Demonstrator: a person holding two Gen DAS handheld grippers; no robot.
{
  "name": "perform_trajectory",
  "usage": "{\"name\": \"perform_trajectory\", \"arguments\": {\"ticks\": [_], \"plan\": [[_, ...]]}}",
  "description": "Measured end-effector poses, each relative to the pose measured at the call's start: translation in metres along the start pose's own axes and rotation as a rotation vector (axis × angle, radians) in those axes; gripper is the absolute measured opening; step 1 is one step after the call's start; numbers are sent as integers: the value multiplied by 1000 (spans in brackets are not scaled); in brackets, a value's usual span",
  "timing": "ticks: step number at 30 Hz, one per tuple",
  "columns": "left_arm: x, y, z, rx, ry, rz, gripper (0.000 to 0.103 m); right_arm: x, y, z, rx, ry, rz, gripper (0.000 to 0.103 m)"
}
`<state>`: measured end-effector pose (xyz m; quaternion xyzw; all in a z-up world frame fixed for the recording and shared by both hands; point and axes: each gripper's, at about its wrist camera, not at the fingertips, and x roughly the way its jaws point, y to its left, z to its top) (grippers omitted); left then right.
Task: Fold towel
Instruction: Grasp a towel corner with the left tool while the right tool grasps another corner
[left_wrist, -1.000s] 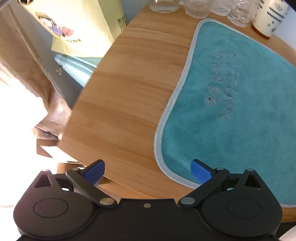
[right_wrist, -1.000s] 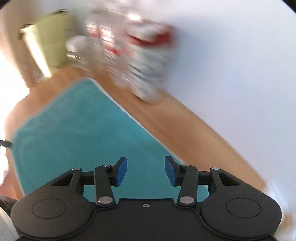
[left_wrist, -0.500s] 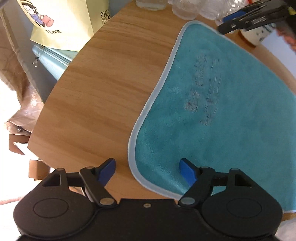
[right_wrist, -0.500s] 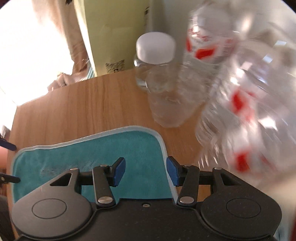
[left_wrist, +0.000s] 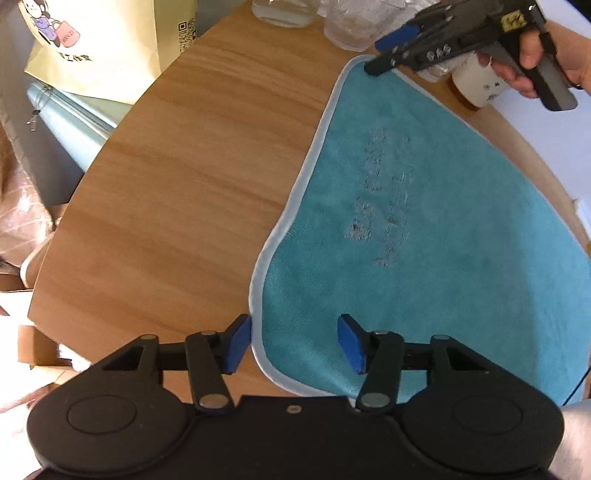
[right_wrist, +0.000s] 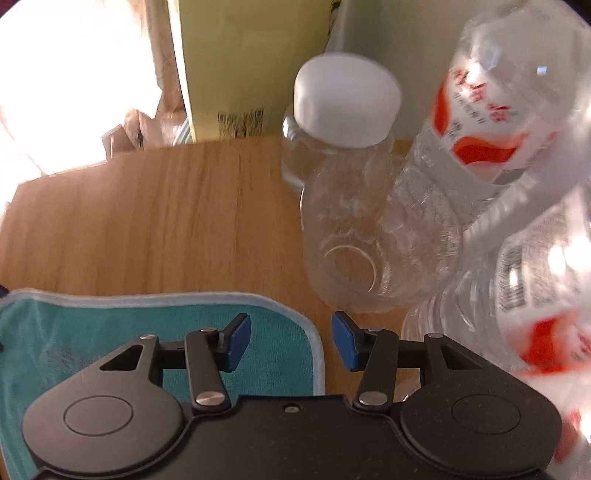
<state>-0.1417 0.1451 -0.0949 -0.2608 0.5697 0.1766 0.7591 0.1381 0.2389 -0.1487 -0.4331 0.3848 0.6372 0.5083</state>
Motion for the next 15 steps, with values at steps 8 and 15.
{"name": "perform_trajectory", "arguments": {"ticks": [8,15], "plan": [[3,12,13,-5,15,-34,20,0,4,12,-32,56,88,16],[4,20,15,7,2,-52,11,-24,6,10,-26,58,131,6]]}}
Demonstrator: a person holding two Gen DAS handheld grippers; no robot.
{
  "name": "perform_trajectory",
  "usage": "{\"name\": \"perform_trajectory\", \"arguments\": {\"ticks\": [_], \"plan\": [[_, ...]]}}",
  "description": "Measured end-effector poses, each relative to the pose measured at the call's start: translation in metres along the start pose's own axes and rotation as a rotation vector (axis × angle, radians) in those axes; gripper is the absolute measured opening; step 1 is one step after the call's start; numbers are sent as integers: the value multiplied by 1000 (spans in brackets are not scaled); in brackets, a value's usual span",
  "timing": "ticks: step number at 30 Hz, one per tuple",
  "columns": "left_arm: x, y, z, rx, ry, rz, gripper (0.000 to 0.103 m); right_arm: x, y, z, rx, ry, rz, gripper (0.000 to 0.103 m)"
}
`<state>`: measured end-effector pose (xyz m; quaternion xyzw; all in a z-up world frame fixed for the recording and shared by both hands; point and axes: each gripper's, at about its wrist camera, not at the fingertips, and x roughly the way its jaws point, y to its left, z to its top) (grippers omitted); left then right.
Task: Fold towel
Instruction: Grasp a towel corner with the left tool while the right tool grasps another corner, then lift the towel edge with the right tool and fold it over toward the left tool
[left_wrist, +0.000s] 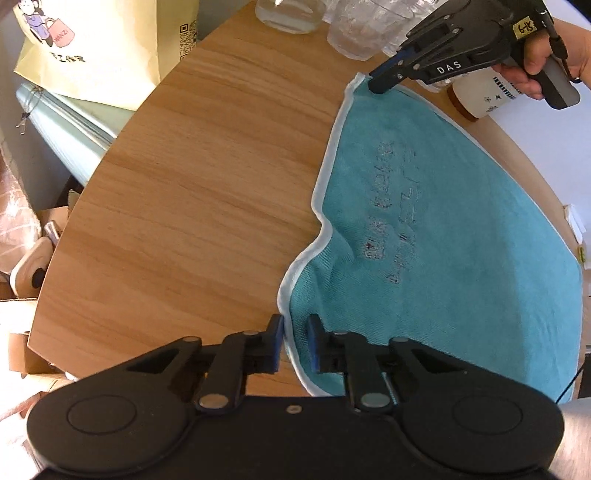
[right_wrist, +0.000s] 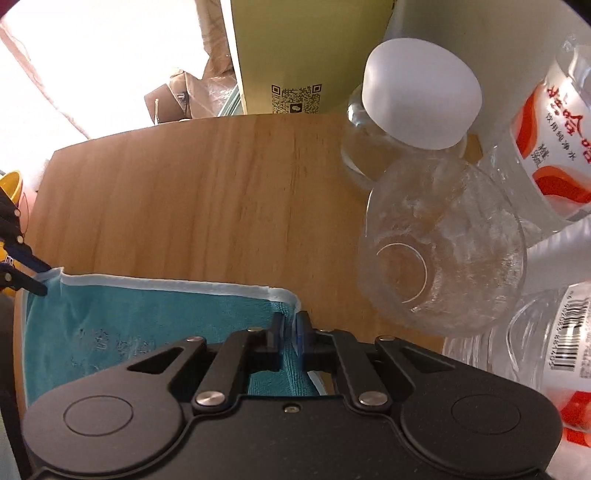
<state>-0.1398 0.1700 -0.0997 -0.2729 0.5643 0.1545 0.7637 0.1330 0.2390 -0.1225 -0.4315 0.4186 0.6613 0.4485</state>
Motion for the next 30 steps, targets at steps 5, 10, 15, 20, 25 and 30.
{"name": "perform_trajectory", "arguments": {"ticks": [5,10,15,20,25,30], "plan": [[-8,13,-2,-21,-22,-33,5,-26,13,10,-12,-77,0,6],[-21,31,-4,-11,-49,-23,4,-45,30,27,-49,-131,-13,6],[-34,51,-7,-20,-68,-27,4,-61,28,30,-35,-156,-71,6],[-31,67,-6,-66,-55,-60,44,-59,31,30,-25,-148,-102,6],[-25,63,6,-22,-92,-112,57,-69,41,28,-13,-197,-103,6],[-13,51,18,27,-54,-176,44,-87,37,13,41,-264,-105,6]]}}
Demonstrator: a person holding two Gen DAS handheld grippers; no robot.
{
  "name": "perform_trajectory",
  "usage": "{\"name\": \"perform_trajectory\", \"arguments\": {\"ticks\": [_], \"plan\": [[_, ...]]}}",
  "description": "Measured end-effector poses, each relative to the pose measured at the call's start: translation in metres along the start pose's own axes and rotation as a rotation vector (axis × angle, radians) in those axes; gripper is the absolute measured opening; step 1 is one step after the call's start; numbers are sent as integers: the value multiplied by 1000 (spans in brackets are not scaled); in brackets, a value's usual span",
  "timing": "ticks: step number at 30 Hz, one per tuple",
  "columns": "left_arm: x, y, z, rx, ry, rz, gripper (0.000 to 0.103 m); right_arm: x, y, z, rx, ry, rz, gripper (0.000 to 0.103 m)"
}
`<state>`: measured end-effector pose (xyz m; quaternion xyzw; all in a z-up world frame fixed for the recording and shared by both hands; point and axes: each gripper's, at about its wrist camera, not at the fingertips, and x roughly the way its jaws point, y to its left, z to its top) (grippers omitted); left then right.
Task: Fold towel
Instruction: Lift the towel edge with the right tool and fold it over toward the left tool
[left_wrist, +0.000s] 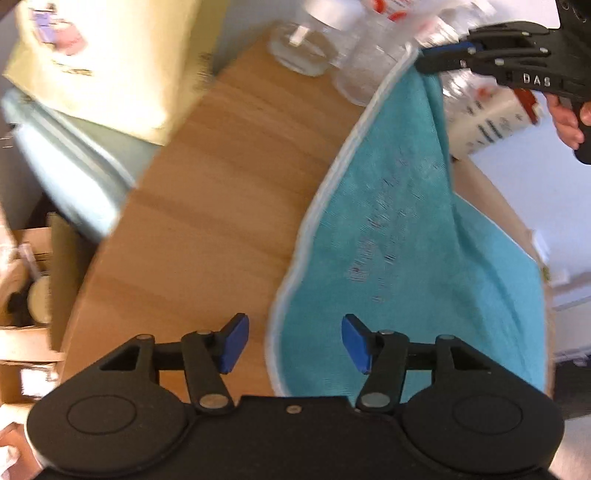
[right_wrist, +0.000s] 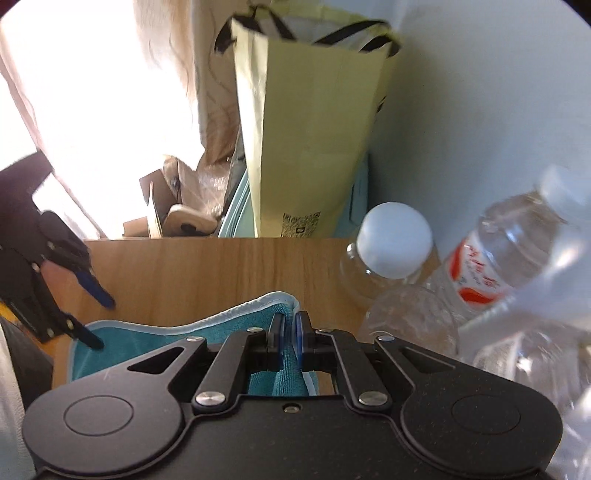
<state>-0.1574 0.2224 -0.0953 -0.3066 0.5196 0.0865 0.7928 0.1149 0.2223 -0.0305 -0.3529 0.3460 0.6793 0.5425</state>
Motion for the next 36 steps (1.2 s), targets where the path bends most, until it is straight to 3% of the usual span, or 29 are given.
{"name": "perform_trajectory", "arguments": {"ticks": [1,4,7,17,25,32,36], "plan": [[3,-2,2,7,17,-8,34,-5,-3,-2,20,-12,-4,6],[9,-6,1,5,41,-3,17,-12,-8,-7,52,-38,-8,6],[12,-8,-3,0,55,-10,9,-11,-7,-9,57,-38,-15,6],[2,-18,-8,-11,30,8,7,-25,3,-18,48,-51,-69,6],[-24,-48,-8,-29,-25,20,7,-49,0,-50,67,-104,-145,6],[-43,-120,-27,-23,-89,-22,7,-91,-3,-96,86,-208,-176,6],[-34,-181,-48,4,-121,-30,7,-125,-7,-148,116,-269,-192,6]]}}
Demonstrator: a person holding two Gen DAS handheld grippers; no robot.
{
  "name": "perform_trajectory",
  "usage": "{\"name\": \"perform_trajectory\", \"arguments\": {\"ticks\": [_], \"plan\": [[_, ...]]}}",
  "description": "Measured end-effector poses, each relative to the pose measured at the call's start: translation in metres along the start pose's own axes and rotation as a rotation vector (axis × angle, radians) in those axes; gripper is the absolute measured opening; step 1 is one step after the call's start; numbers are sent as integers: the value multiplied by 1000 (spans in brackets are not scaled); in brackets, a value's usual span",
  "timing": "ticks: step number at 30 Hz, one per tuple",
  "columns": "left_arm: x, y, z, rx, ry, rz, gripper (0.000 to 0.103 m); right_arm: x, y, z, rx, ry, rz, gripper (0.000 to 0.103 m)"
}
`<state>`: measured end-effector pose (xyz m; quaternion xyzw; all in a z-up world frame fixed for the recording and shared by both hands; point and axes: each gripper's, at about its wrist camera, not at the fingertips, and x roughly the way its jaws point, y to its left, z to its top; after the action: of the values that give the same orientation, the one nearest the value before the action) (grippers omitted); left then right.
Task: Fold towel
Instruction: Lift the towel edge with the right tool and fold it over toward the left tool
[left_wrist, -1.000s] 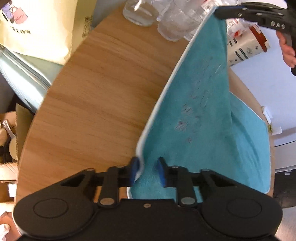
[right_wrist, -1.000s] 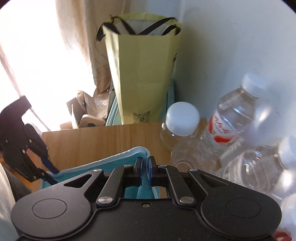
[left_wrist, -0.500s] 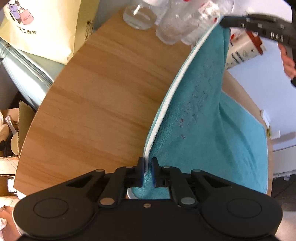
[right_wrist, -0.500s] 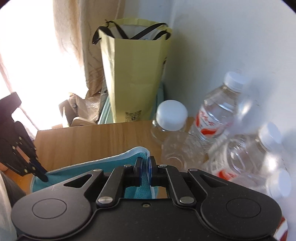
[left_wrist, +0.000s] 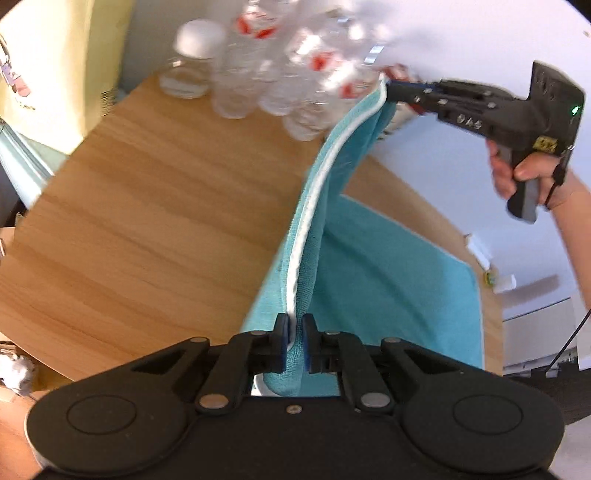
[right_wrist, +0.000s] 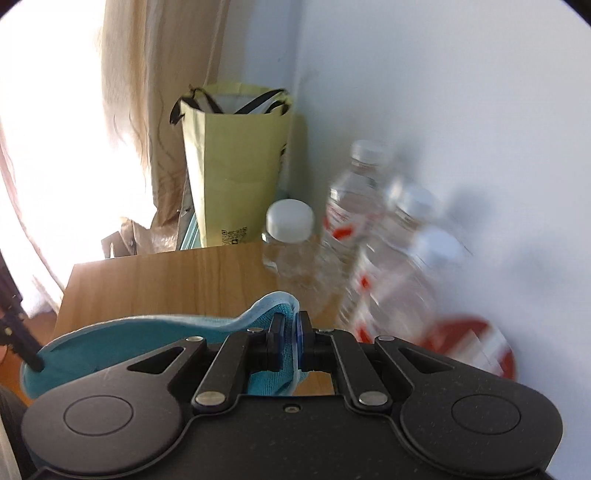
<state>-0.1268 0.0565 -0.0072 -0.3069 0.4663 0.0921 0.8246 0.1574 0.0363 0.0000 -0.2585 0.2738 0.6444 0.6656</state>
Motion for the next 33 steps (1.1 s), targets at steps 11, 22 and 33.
{"name": "perform_trajectory", "arguments": {"ticks": [11,22,33], "plan": [[77,-169,-78,47,-4,-88,7,-138,-40,-137,161,-107,-91,6],[148,-277,-103,168,132,-184,7,-215,-86,-242,334,-125,-185,6],[211,-334,-123,292,279,-217,7,-226,-116,-326,444,-42,-290,7]]}}
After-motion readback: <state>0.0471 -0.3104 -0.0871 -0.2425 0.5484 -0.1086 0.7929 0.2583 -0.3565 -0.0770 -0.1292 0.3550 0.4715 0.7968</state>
